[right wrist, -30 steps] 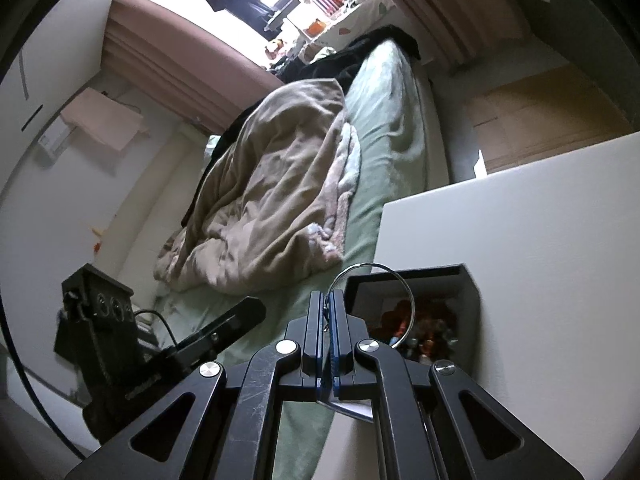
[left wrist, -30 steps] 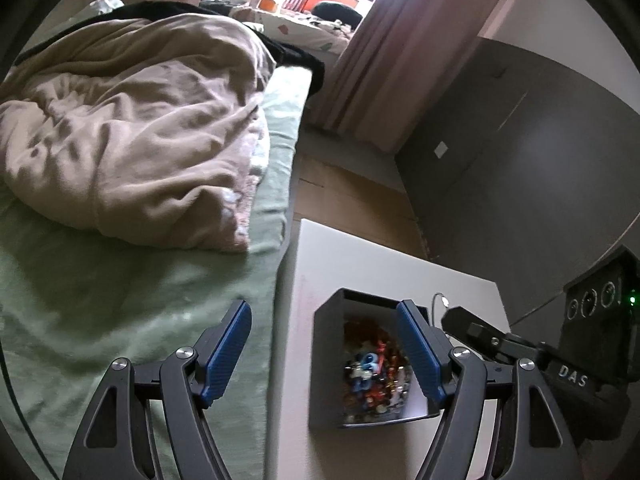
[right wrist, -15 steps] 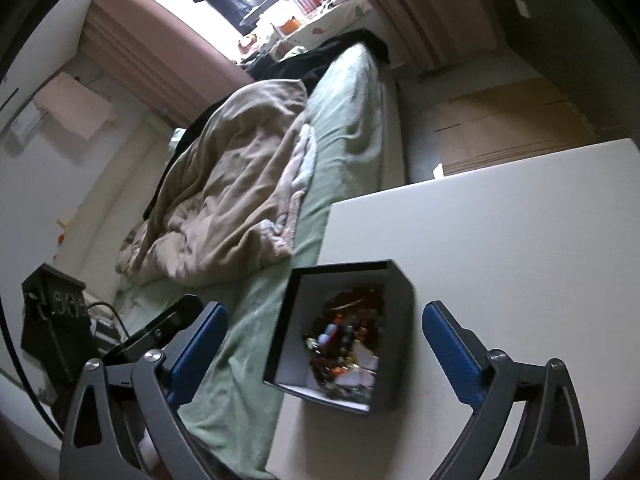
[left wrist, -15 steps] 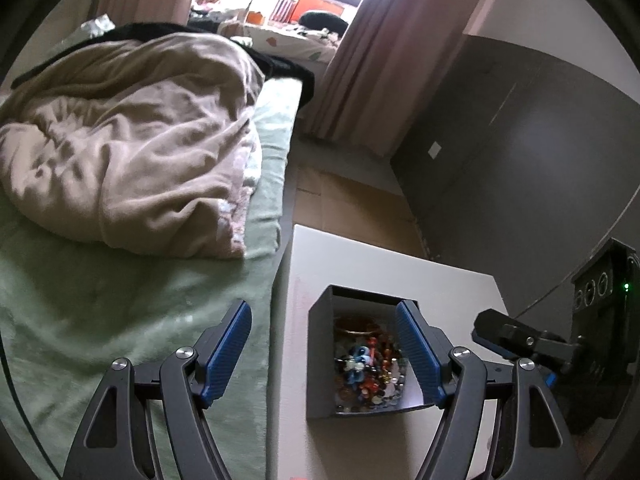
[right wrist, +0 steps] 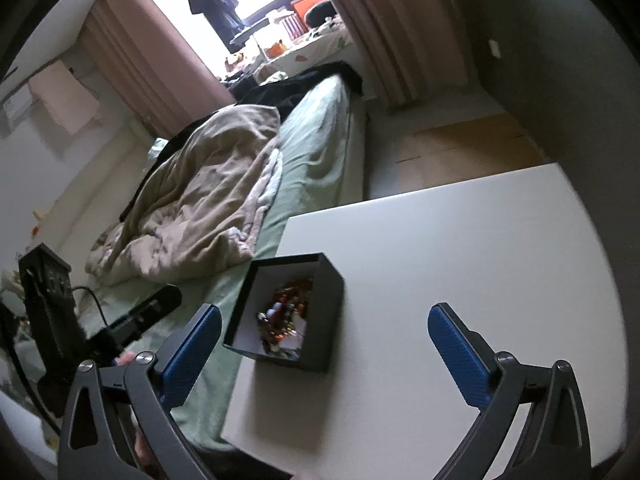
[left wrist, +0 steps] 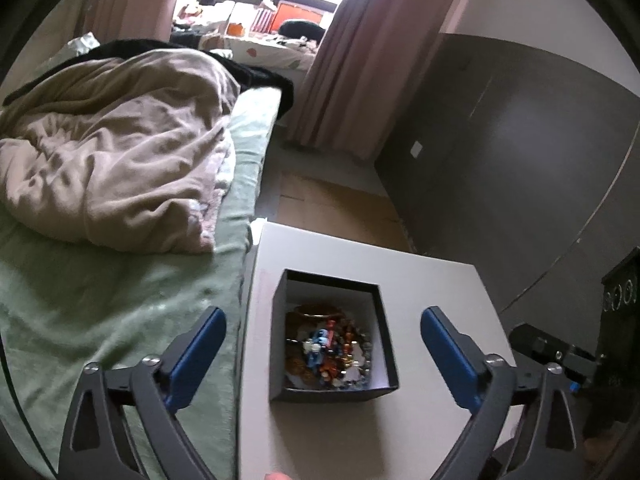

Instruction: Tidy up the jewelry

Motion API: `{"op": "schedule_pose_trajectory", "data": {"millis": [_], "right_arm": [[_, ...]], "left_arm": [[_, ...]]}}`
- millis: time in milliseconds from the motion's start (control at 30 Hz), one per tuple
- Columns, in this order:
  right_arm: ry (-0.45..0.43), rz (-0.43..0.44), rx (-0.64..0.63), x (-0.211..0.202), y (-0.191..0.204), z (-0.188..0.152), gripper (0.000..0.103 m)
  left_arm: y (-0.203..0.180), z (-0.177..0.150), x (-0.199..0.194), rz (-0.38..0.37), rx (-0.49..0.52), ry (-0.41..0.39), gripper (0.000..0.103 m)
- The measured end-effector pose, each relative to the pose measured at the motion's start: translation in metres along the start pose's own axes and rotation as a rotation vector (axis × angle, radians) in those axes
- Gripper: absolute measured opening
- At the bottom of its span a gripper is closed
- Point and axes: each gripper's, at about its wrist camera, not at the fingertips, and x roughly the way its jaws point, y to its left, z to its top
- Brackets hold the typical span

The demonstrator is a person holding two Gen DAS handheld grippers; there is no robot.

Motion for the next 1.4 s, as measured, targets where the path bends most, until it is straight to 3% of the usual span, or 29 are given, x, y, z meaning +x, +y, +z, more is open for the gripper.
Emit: {"op": "schedule_pose_trajectory", "data": {"millis": [200,500,700,1400], "right_arm": [[-0.027,-0.056,-0.043,-0.029,-0.006,-0.008,0.103],[-0.062,-0.068,0.015,-0.062,-0.027,-0.027,0.103],[-0.054,-0.114,0.003,-0.066,-0.027,-0.029,0.103],[-0.061,-0.15,-0.029,-0.072,-0.02,-0.025,0.103]], "left_arm": [[-0.011,-0.007,-0.011,-0.017,0.025,-0.017,0.102],[-0.024,-0.018,-0.026,-0.029,0.056,-0.039,0.102],[-0.024,-0.02,-0.033,-0.017,0.056,-0.062,0.102],[-0.035,-0.025,-0.036,0.037,0.1,-0.106,0.102]]}}
